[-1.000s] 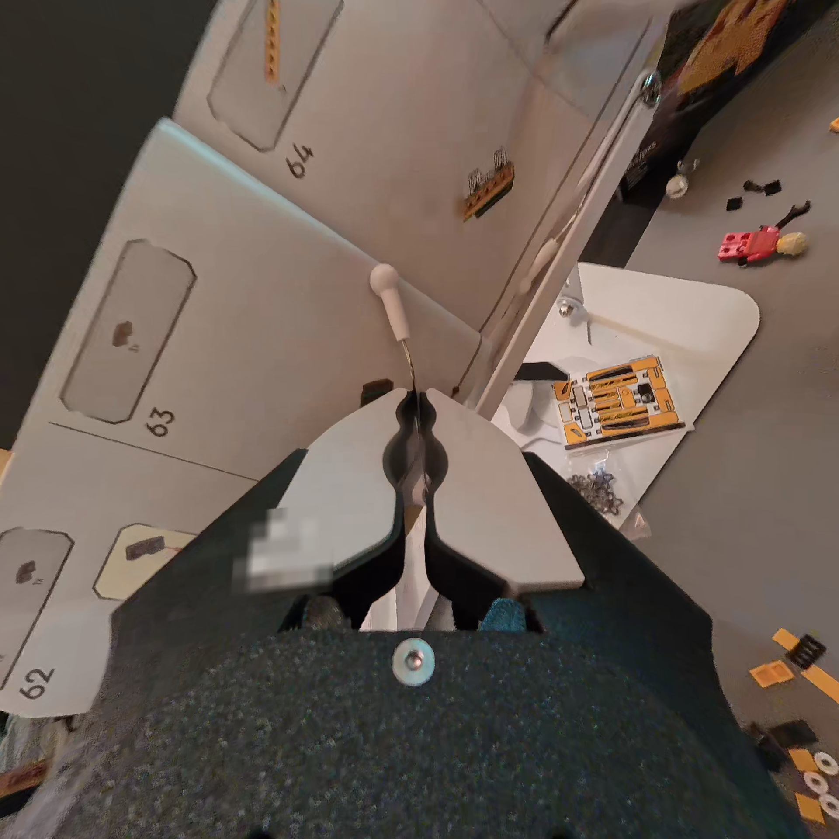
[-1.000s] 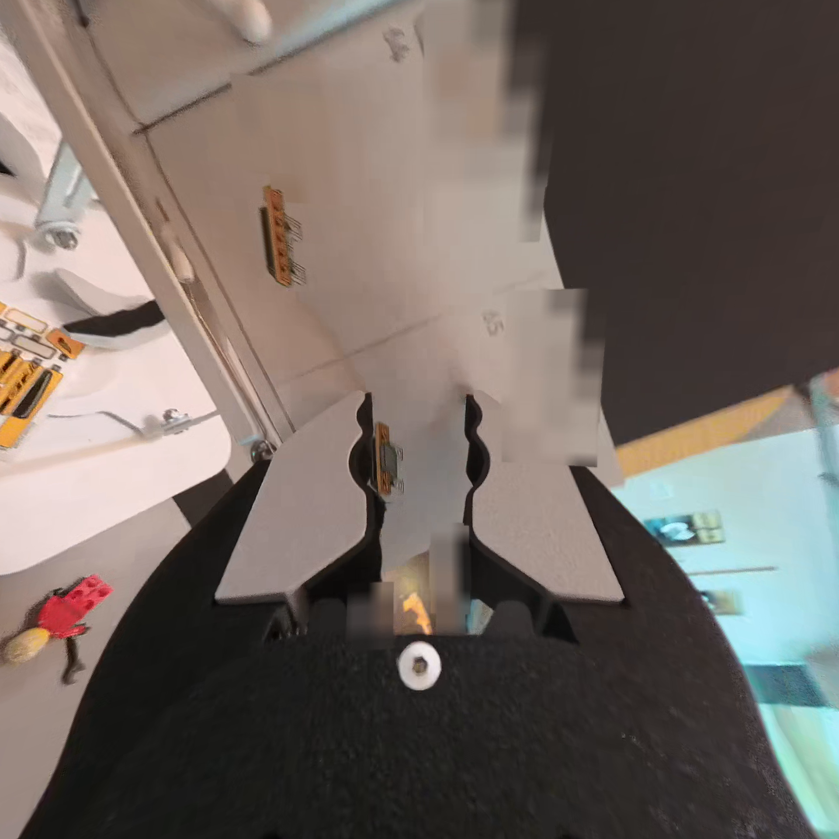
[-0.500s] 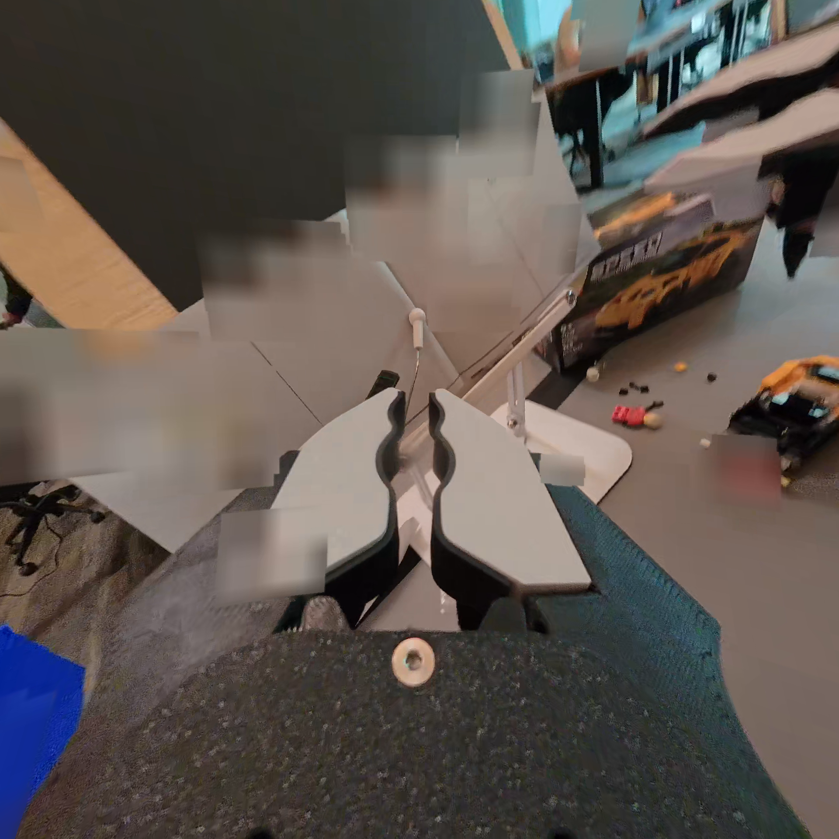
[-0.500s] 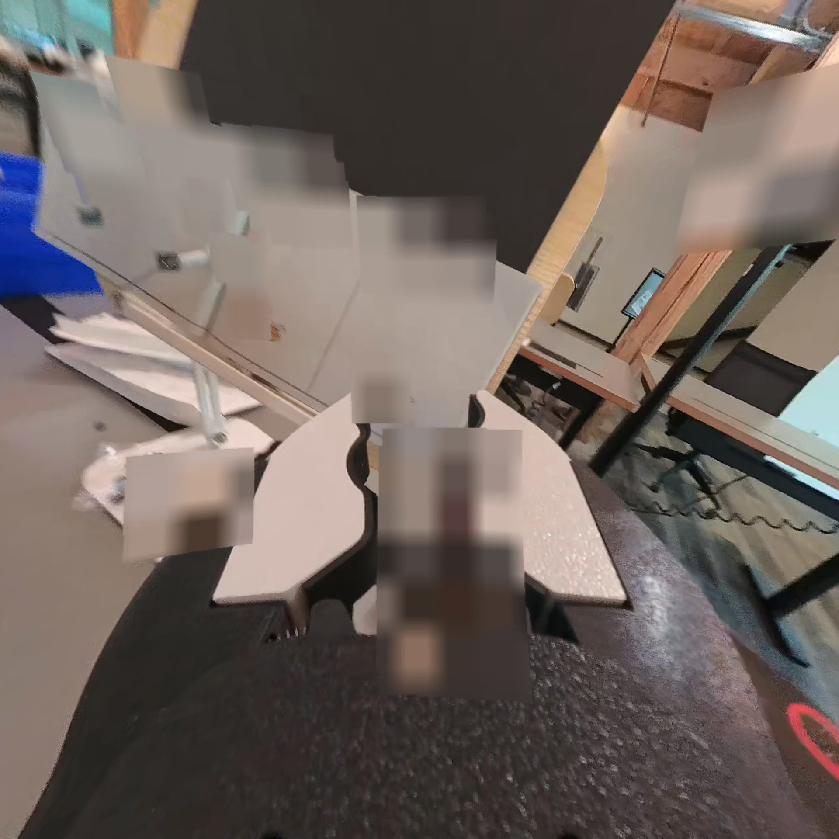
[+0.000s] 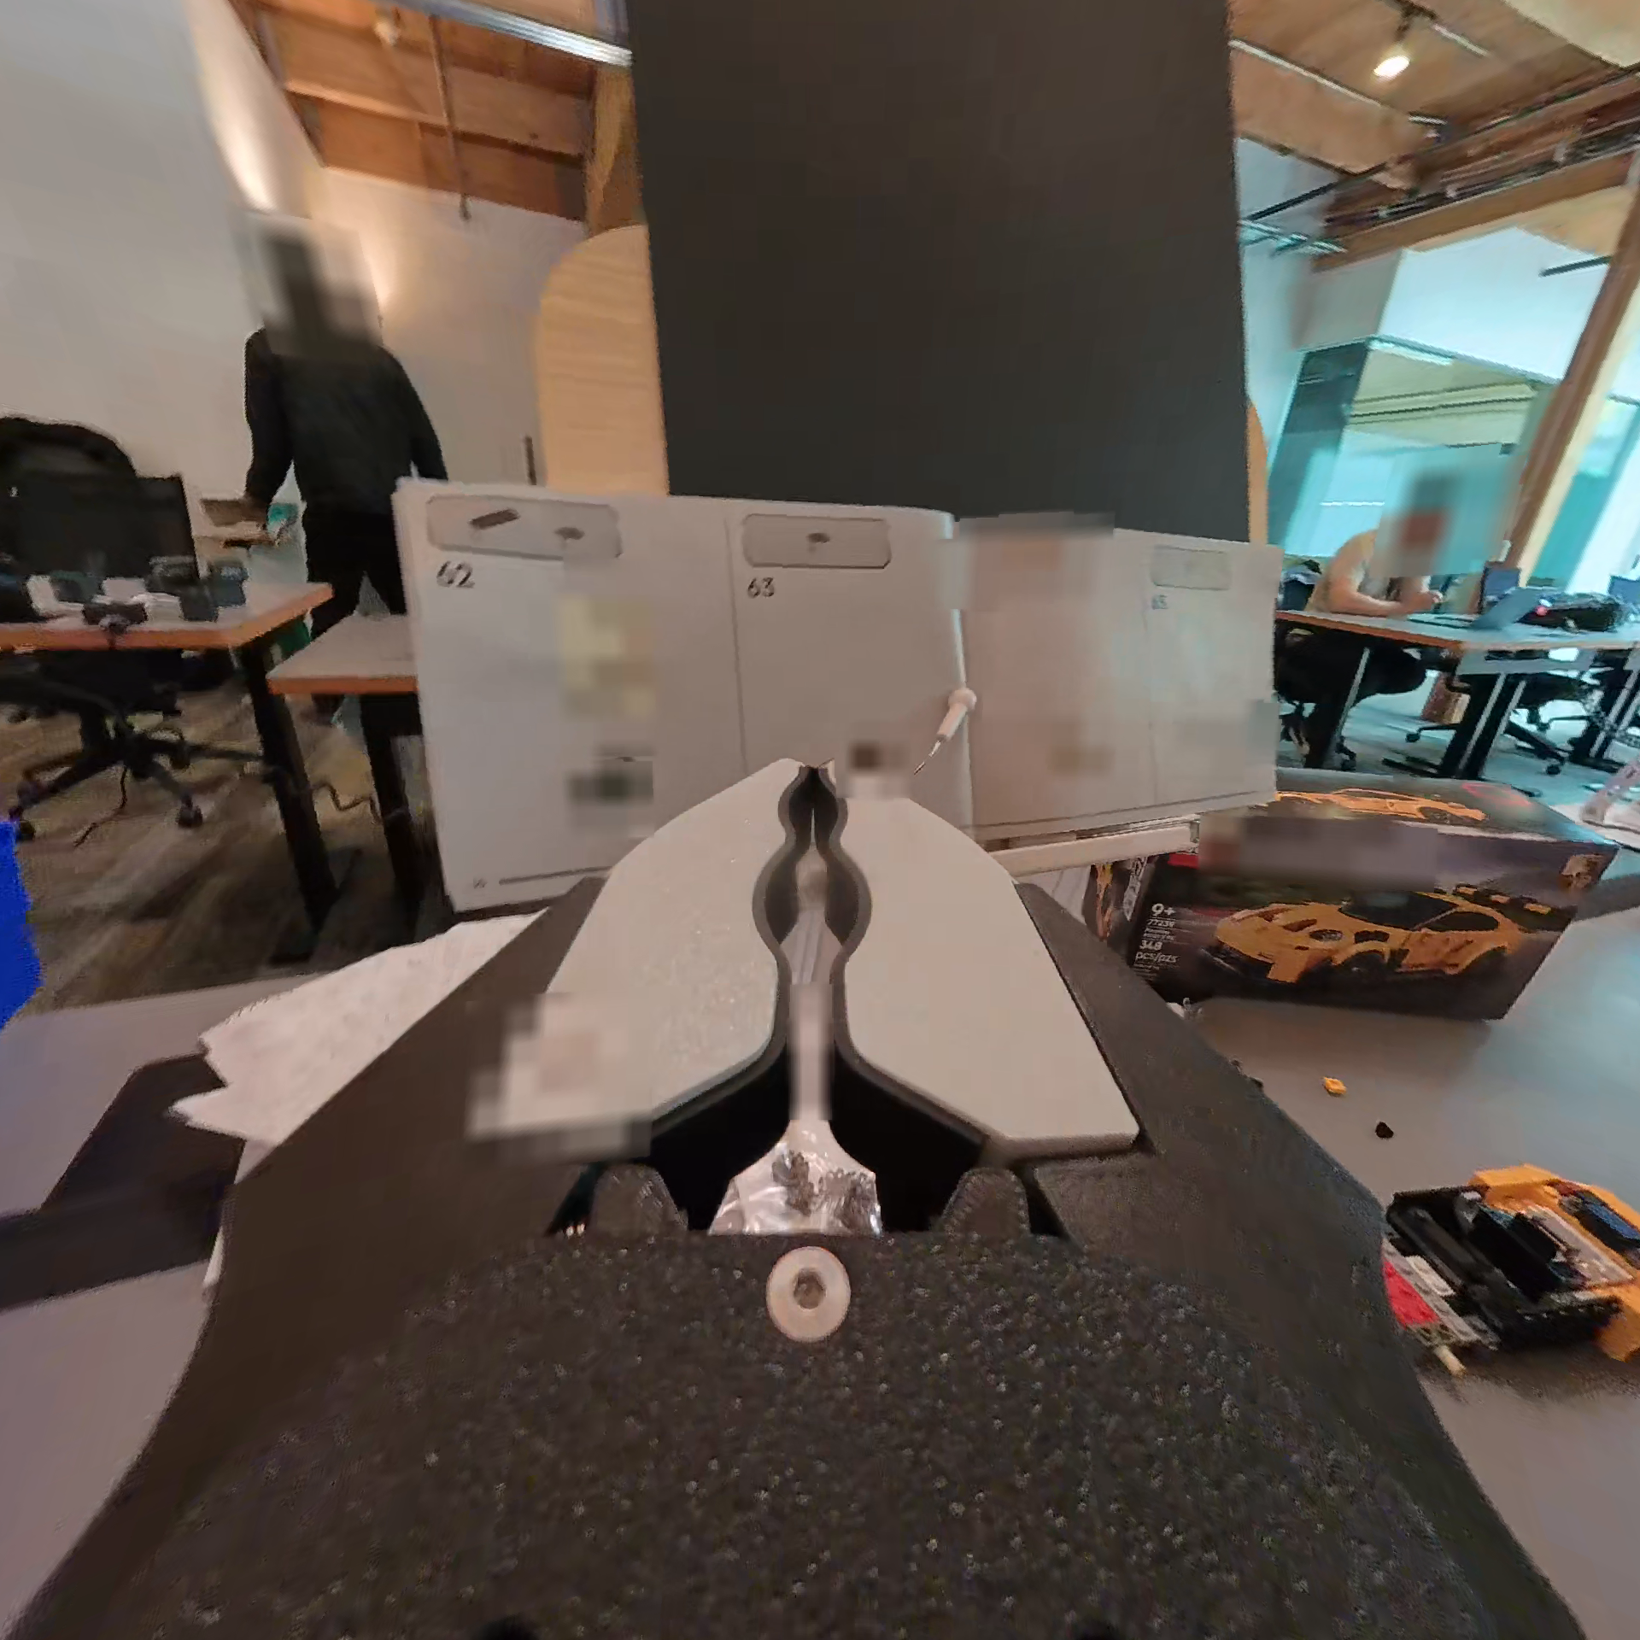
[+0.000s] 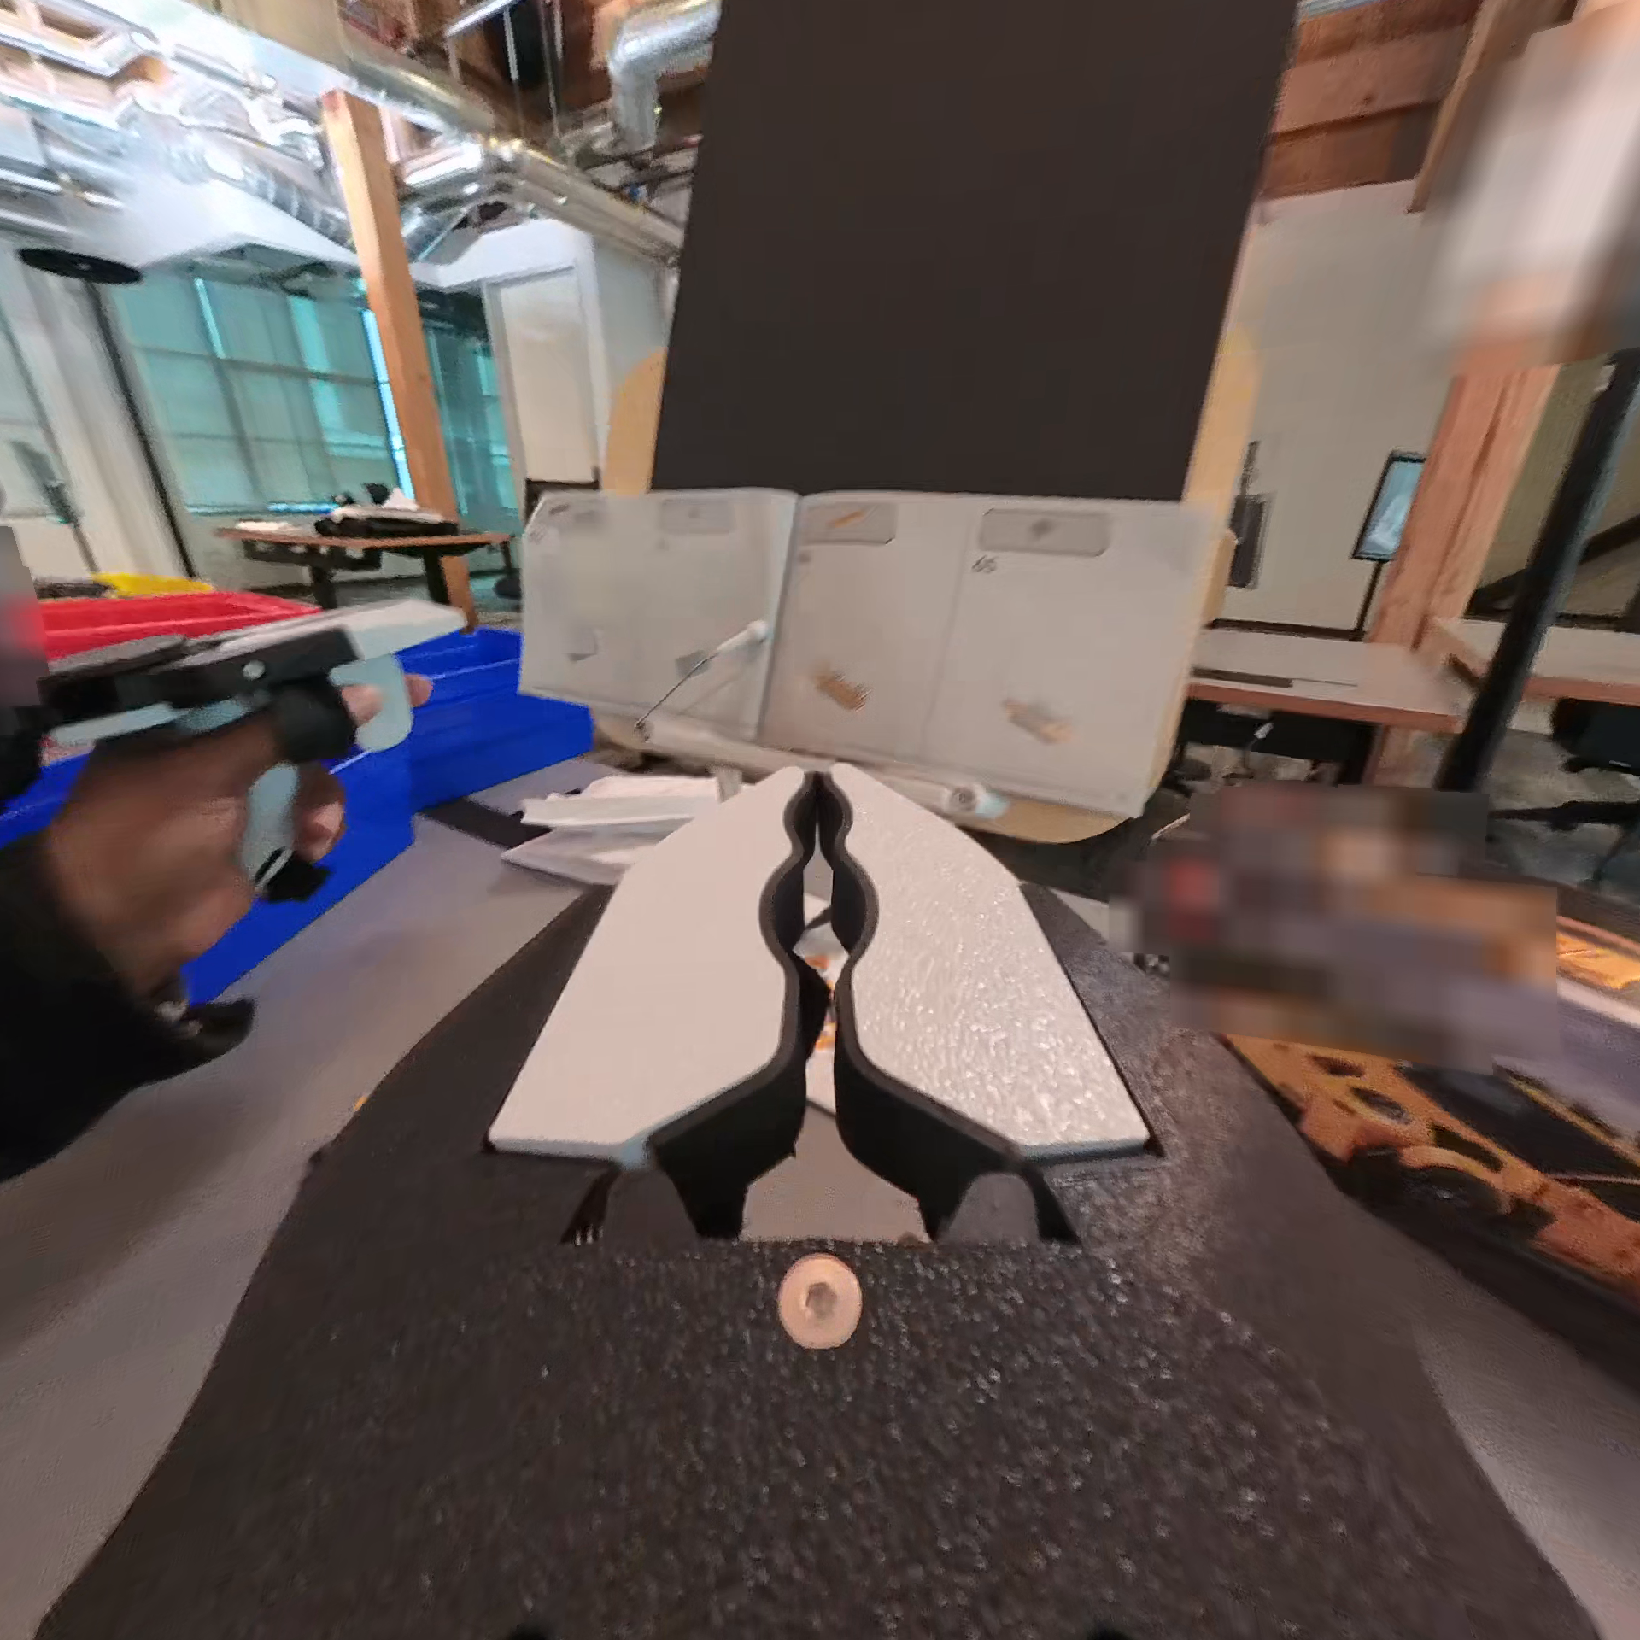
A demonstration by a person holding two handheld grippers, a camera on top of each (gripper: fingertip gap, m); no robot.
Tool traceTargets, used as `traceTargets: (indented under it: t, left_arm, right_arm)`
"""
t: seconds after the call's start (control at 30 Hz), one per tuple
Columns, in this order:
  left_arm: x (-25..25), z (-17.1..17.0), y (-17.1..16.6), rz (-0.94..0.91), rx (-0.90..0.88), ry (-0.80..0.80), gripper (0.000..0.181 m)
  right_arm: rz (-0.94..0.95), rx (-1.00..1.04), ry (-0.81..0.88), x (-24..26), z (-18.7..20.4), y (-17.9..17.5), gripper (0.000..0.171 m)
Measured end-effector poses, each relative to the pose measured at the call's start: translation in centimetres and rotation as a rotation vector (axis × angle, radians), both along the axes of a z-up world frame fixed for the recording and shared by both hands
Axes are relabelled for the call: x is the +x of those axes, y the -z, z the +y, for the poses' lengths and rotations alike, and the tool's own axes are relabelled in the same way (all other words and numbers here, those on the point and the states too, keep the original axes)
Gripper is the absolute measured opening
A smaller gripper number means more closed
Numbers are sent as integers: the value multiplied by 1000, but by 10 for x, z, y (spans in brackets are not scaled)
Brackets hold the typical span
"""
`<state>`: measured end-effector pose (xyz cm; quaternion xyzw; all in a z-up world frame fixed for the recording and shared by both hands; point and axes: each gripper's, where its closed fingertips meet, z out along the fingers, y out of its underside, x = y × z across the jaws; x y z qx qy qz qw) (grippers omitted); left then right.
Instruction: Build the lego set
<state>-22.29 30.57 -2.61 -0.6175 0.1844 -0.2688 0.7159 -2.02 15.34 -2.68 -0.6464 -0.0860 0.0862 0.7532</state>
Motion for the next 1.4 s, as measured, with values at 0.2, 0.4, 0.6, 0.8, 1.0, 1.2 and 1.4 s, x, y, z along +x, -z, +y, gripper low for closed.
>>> traceTargets:
  t: [0.2,0.4,0.6,0.8,1.0,1.2,1.4]
  left_arm:
    - [-17,9,13,52,5,-54,0]
    - [-27,16,12,129,78,-103,0]
    - [-30,29,9,135,85,-131,0]
    - [-36,58,-22,107,125,-192,0]
    - [-28,94,-39,41,128,-207,0]
    - [-34,102,-53,108,219,-285,0]
    - [-35,116,-44,77,148,-237,0]
  right_arm:
    - [-99,-15,-45,-26,10,51,0]
    - [-135,-16,-97,-38,13,74,0]
    - [-104,-52,-79,-29,18,83,0]
    - [-106,-58,-72,-29,20,86,0]
    - [-147,-58,-60,-28,21,89,0]
    - [-132,-94,-68,-26,26,100,0]
    - [-144,-102,-74,-28,26,104,0]
